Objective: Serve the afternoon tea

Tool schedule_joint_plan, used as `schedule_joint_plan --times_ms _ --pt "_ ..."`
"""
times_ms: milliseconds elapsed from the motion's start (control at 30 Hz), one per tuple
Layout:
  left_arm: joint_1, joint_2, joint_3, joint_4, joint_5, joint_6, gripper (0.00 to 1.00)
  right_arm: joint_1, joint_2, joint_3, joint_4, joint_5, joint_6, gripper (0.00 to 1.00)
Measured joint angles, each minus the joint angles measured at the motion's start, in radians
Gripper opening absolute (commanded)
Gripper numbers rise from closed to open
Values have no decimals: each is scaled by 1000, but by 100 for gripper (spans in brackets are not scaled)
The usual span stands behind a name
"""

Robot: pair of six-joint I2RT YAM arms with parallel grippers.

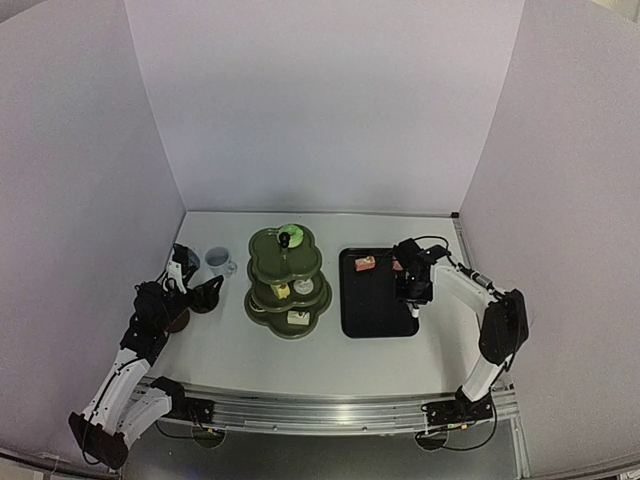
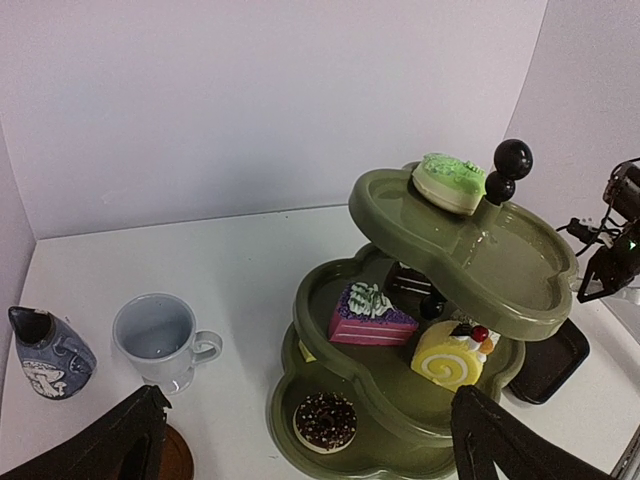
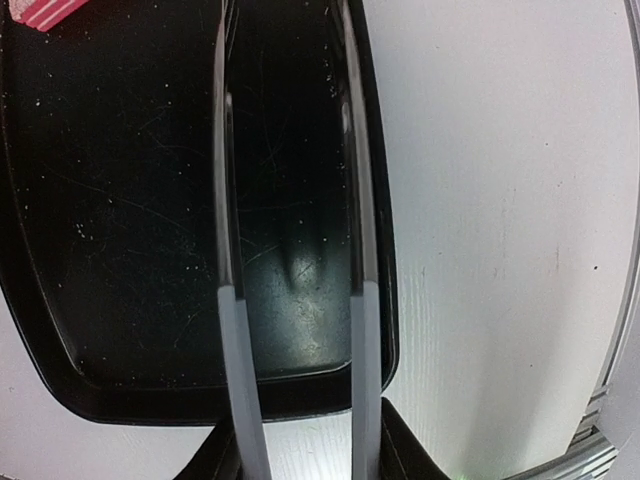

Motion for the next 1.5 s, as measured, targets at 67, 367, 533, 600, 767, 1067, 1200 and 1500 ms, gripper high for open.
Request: schedule_joint_plan --times_ms 67,367,533,600,767,1067,1200,1500 --pt "0 0 0 0 0 0 99 0 14 0 16 -1 0 38" --pt "0 0 0 0 0 2 99 0 79 1 70 0 -1 35" --pt "0 0 0 0 0 3 99 -1 96 1 82 3 0 43" --pt "0 0 0 0 -1 2 99 -1 102 1 85 0 2 50" --pt "0 0 0 0 -2 3 99 -1 104 -15 101 -1 17 55" --pt "0 0 0 0 -10 7 100 -1 60 -159 108 -19 63 52" --pt "0 3 0 0 -10 6 99 -1 52 -193 123 -38 89 48" --pt "0 10 -5 0 -11 7 100 -1 62 -197 190 -72 129 38"
